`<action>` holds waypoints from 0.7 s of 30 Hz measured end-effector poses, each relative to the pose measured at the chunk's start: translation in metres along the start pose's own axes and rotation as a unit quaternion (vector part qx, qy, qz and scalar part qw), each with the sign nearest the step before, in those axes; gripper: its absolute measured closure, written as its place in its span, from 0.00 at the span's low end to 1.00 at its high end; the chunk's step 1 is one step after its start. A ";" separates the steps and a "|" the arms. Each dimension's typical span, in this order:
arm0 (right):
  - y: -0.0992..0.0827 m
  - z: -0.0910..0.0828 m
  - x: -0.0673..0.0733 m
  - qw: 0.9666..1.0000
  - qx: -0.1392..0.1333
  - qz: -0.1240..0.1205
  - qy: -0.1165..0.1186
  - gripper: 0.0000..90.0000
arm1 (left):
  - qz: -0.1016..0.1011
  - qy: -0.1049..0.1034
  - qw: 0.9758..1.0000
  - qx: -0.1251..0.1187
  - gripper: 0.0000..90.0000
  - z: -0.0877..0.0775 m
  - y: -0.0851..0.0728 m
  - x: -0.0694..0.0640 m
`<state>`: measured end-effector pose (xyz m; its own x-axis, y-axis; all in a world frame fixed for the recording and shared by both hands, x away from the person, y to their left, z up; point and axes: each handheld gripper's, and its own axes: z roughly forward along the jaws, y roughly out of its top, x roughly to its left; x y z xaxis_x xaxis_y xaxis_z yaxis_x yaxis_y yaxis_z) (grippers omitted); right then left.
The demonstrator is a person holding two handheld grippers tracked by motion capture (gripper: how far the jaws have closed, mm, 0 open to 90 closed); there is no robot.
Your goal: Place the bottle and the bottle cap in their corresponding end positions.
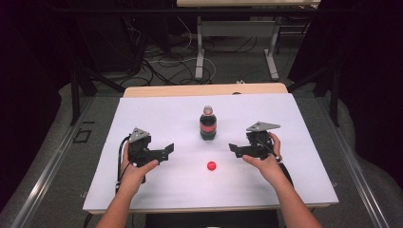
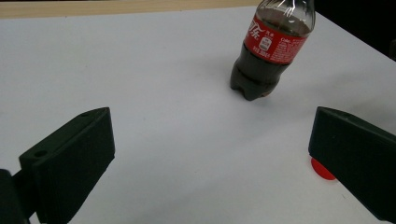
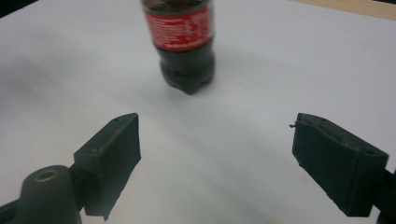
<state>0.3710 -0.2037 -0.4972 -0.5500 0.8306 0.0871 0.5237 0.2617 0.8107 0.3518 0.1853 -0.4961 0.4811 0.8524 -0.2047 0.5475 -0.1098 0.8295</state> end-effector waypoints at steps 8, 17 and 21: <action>-0.024 -0.010 -0.045 0.997 -0.017 0.036 -0.066 0.00 | -0.006 0.012 1.000 0.007 0.01 0.001 -0.003 0.010; -0.046 -0.015 -0.078 0.992 -0.035 0.072 -0.102 0.00 | -0.014 0.032 0.999 0.020 0.01 0.009 -0.012 0.021; -0.055 -0.016 -0.088 0.988 -0.042 0.096 -0.112 0.00 | -0.024 0.040 0.999 0.021 0.02 0.014 -0.017 0.031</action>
<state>0.3796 -0.2990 -0.5399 -0.2826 0.9516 0.1207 0.5435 0.0551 0.8376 0.3668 0.2063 -0.5242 0.3977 0.8953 -0.2007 0.5975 -0.0867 0.7971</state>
